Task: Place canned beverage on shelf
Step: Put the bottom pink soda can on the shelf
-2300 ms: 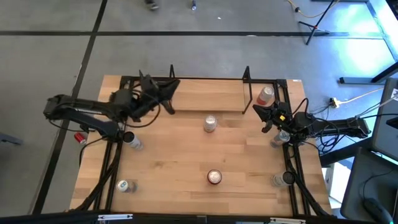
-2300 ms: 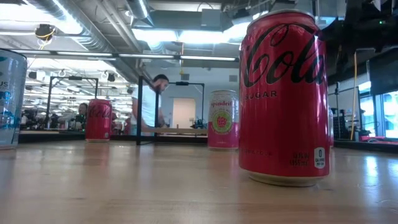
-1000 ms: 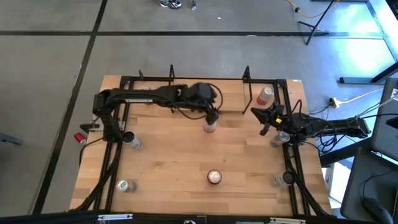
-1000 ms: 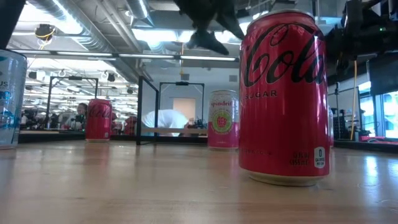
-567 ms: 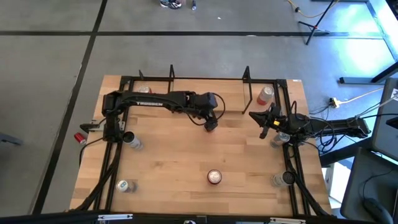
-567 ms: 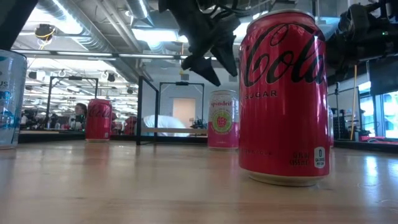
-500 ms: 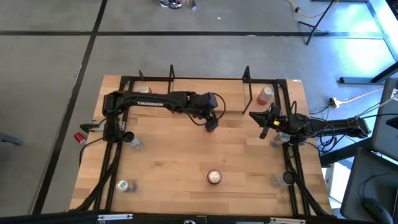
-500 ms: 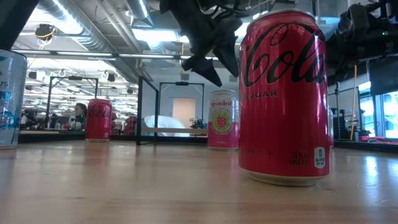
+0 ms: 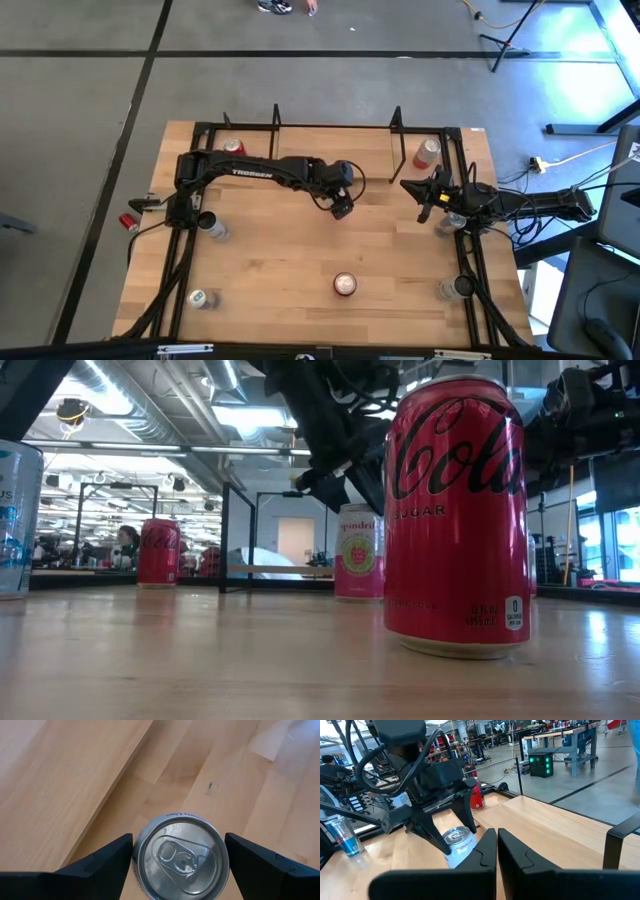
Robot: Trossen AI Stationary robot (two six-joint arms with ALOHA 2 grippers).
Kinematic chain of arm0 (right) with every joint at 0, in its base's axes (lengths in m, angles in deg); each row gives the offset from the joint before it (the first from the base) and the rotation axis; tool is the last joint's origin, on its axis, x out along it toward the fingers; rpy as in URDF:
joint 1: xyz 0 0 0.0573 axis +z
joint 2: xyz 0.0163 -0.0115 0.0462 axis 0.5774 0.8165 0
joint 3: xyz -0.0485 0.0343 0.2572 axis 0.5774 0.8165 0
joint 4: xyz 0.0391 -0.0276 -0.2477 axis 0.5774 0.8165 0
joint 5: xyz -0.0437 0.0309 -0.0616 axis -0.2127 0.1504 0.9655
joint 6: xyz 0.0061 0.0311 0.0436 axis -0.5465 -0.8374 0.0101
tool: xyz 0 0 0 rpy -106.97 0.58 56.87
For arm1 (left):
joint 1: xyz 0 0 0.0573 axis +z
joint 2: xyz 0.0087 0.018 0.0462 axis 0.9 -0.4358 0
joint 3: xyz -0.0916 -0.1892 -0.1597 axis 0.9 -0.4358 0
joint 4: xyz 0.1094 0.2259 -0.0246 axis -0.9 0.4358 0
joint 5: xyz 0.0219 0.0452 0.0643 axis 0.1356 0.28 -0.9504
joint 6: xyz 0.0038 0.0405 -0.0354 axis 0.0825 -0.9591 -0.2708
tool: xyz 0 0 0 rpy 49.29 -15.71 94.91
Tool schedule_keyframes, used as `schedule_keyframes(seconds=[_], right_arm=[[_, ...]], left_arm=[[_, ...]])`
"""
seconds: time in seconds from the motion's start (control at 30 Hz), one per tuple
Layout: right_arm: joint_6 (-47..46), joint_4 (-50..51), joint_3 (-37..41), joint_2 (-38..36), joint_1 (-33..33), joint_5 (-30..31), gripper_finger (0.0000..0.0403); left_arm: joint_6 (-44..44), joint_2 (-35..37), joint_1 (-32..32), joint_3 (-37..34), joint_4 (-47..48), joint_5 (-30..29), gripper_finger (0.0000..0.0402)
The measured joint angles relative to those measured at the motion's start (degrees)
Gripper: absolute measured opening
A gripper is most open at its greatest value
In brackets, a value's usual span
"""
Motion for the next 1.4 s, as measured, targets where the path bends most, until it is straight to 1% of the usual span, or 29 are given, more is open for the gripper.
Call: schedule_keyframes(seconds=[0.27, 0.37, 0.47, 0.63, 0.7, 0.83, 1.03, 1.23, 1.4], right_arm=[[0.0, 0.0, 0.0, 0.0, 0.0, 0.6, 0.0005], [0.0, -0.1, 0.0, 0.0, 0.0, 0.6, 0.0005], [0.0, -0.2, 0.0, 0.0, 0.0, 0.6, 0.0005], [0.0, -0.2, 0.0, 0.0, 0.0, 0.6, 0.0005], [0.0, -0.2, 0.0, 0.0, 0.0, 0.6, 0.0005], [0.0, 0.2, 0.0, 0.0, 0.0, 0.6, 0.0005], [0.0, 0.9, 0.0, 0.0, 0.0, 0.7, 0.0005], [0.0, 0.9, 0.0, 0.0, 0.0, 0.8, 0.0005], [0.0, 0.9, 0.0, 0.0, 0.0, 0.9, 0.0005]], left_arm=[[-1.3, 0.0, 0.0, -0.2, 1.4, 0.2, 0.0297], [-1.3, 0.0, 0.1, -0.5, 1.3, 0.3, 0.0291], [-1.3, 0.0, 0.1, -0.5, 1.4, 0.1, 0.0270], [-1.7, 0.7, 0.1, -0.6, 1.7, -0.6, 0.0215], [-1.6, 1.4, 0.1, -0.5, 2.2, -0.7, 0.0205], [-1.2, 3.5, 0.4, -0.7, 4.1, -0.8, 0.0205], [0.0, 9.5, 2.3, -0.6, 5.5, -1.1, 0.0210], [0.0, 14.8, 6.2, -0.6, 6.0, -1.3, 0.0212], [-3.4, 16.6, 10.7, -0.4, 7.3, -3.0, 0.0213]])
